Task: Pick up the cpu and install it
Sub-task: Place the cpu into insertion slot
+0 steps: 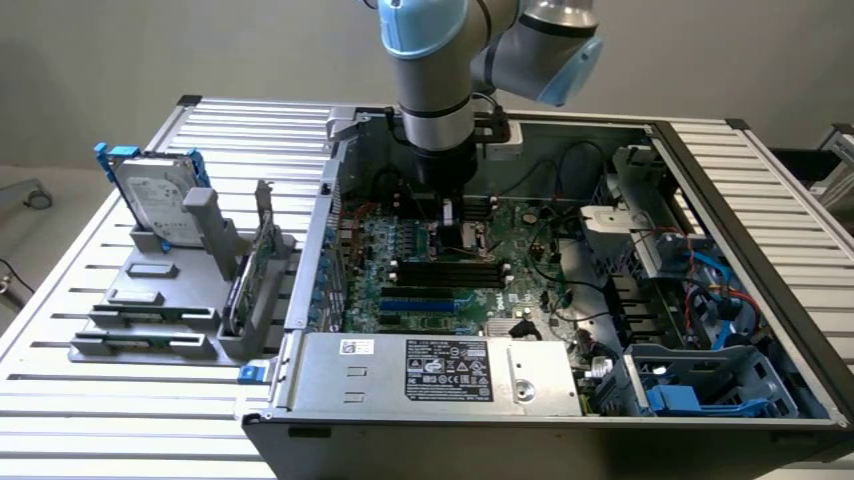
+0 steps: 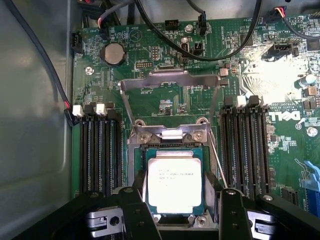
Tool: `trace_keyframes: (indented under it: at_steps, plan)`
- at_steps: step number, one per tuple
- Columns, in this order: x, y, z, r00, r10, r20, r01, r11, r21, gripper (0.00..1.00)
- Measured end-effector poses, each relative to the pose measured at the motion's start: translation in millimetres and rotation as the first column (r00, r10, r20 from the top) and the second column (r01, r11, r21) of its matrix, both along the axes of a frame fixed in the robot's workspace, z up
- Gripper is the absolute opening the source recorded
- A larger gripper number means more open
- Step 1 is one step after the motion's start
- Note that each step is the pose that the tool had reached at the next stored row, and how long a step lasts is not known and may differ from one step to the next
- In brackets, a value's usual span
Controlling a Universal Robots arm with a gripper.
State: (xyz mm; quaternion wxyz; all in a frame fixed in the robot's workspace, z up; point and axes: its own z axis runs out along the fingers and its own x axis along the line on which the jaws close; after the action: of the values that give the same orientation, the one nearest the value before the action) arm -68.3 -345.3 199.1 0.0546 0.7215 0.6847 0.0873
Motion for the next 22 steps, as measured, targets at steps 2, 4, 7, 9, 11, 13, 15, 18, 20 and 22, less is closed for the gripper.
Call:
trace_keyframes:
  at_steps: [2, 4, 7, 9, 11, 13, 15, 18, 20, 22]
  plan:
    - [1.2, 0.0, -0.3, 1.0, 0.0, -0.0036, 0.0, 1.0, 0.0, 0.55]
    - [1.9, 0.0, -0.5, 1.0, 0.0, -0.0073, 0.0, 1.0, 0.0, 0.55]
    - [1.9, 0.0, -0.7, 0.9999, 0.0, -0.0124, 0.0, 1.0, -0.0001, 0.55]
    - [2.0, 0.1, -1.0, 0.9999, 0.0, -0.0135, 0.0, 1.0, -0.0001, 0.55]
    - [2.0, 0.2, -1.4, 0.9999, 0.0, -0.0137, 0.0, 1.0, 0.0, 0.55]
    - [2.0, 0.3, -2.0, 0.9999, 0.0, -0.0137, 0.0, 1.0, 0.0001, 0.55]
    - [2.0, 0.4, -2.4, 0.9999, 0.0, -0.0139, 0.0, 1.0, -0.0002, 0.55]
    - [2.0, 1.0, -2.9, 0.9999, 0.0, -0.0138, 0.0, 1.0, 0.0, 0.55]
    - [2.0, 1.5, -3.1, 0.9999, 0.0, -0.0138, 0.0, 1.0, 0.0, 0.55]
    - [2.0, 1.9, -3.4, 0.9999, 0.0, -0.0138, 0.0, 1.0, 0.0001, 0.55]
